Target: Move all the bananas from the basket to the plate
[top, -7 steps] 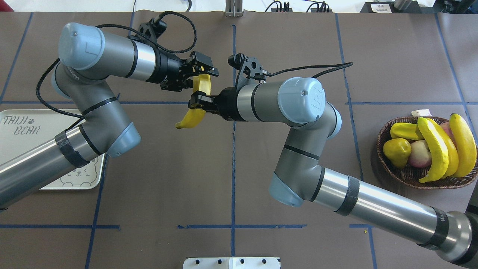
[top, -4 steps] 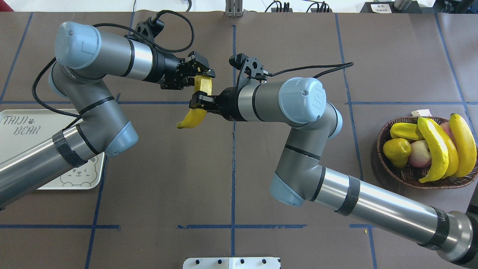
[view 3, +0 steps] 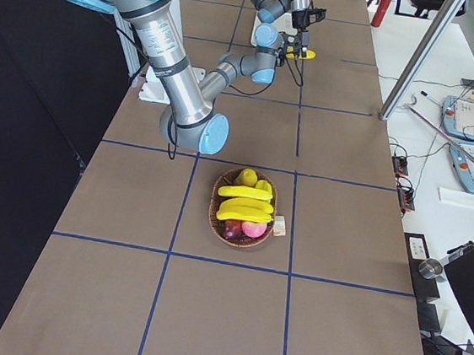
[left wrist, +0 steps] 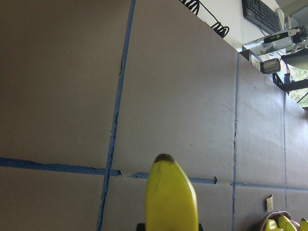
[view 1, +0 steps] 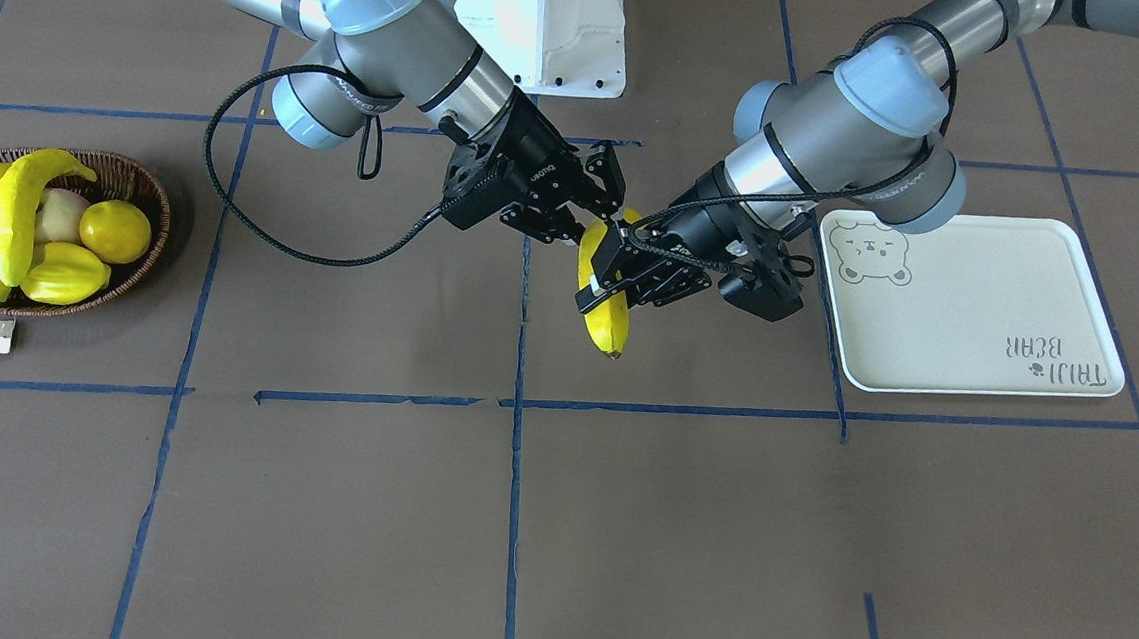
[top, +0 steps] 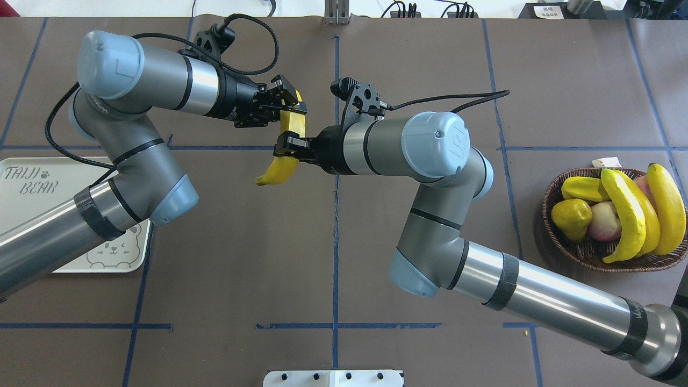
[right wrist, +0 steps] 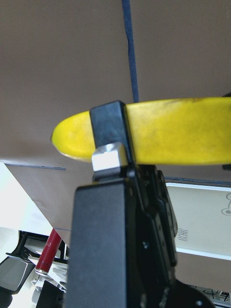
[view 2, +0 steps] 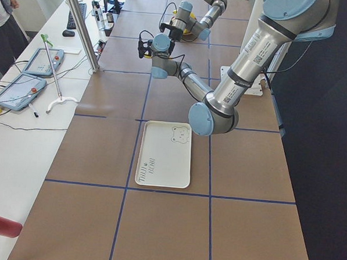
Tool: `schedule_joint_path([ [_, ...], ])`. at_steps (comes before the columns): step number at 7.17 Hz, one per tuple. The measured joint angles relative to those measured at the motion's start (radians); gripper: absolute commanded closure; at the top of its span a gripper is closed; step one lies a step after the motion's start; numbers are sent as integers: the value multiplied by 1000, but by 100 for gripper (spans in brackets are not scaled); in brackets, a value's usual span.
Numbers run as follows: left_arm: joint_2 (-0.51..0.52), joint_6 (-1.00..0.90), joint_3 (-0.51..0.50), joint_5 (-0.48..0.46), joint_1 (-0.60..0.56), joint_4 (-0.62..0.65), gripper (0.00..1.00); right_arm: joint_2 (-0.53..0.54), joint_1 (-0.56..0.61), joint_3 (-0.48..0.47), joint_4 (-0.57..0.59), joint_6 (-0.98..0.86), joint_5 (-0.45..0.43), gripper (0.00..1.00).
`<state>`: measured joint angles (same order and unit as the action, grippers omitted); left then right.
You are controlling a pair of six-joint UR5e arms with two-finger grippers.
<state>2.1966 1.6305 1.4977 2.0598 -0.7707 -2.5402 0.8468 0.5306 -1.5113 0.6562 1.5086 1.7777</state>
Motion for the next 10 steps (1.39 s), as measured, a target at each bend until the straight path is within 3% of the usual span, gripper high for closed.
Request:
schedule_joint_path([
  [5,-34,4,2,2,-34,8,100,22,29,-33,20,19,-12,0],
  [6,-64,6,5,17,-63,23,100,39,40,-48,67,19,-6,0],
  [8,-119,2,14,146,-189,132,100,51,85,-58,230,2,24,0],
  [10,-223,-25,16,238,-301,184,100,56,165,-61,401,-74,135,0],
])
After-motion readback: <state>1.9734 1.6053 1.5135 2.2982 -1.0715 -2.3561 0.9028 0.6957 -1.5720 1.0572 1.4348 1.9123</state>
